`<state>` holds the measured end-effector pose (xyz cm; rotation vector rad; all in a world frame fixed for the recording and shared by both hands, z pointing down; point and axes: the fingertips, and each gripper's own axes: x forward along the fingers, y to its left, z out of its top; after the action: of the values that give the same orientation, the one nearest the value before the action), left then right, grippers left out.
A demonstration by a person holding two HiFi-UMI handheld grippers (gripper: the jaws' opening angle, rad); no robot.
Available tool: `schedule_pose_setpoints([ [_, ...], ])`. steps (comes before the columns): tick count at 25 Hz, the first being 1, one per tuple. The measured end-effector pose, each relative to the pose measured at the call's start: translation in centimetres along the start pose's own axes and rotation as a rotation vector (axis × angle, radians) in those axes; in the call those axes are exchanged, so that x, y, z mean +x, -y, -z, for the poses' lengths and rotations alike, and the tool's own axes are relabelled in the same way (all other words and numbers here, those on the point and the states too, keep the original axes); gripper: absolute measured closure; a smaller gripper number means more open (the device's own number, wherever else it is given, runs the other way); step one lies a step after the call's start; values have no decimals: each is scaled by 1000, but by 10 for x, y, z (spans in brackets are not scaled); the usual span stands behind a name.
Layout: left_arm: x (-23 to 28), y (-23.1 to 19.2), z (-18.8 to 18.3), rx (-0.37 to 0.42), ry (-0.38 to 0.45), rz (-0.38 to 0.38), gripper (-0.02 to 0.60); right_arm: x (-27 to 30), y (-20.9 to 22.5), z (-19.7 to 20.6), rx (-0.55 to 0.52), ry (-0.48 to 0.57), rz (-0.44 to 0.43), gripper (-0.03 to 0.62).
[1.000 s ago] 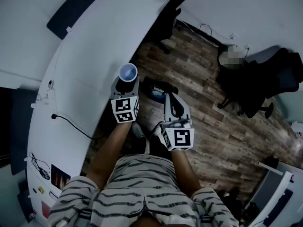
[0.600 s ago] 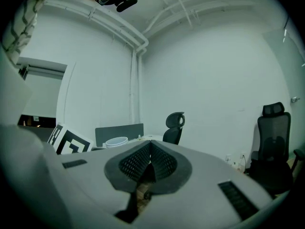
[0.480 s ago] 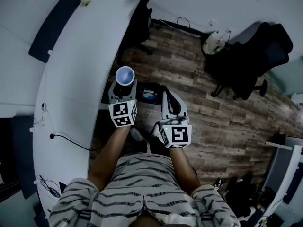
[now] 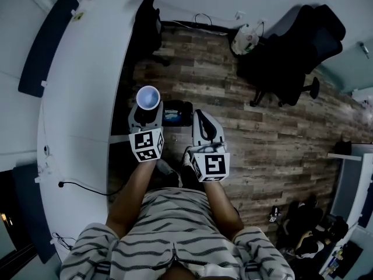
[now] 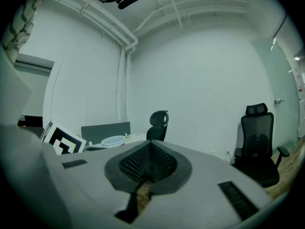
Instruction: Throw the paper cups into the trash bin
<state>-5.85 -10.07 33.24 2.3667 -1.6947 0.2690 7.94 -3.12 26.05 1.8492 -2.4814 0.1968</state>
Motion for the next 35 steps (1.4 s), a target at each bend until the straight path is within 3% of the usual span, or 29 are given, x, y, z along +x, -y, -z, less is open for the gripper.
schedule_pose_setpoints([
  [12,15,54,18,3,-38,94,304,-11,41,18,13,-29,84,583],
  [22,12,79,52,16,-108,138,304,-12,52,55,33,-84,82,583],
  [35,28,66,105,-26,-172,131,304,16,53,108,0,-138,69,583],
])
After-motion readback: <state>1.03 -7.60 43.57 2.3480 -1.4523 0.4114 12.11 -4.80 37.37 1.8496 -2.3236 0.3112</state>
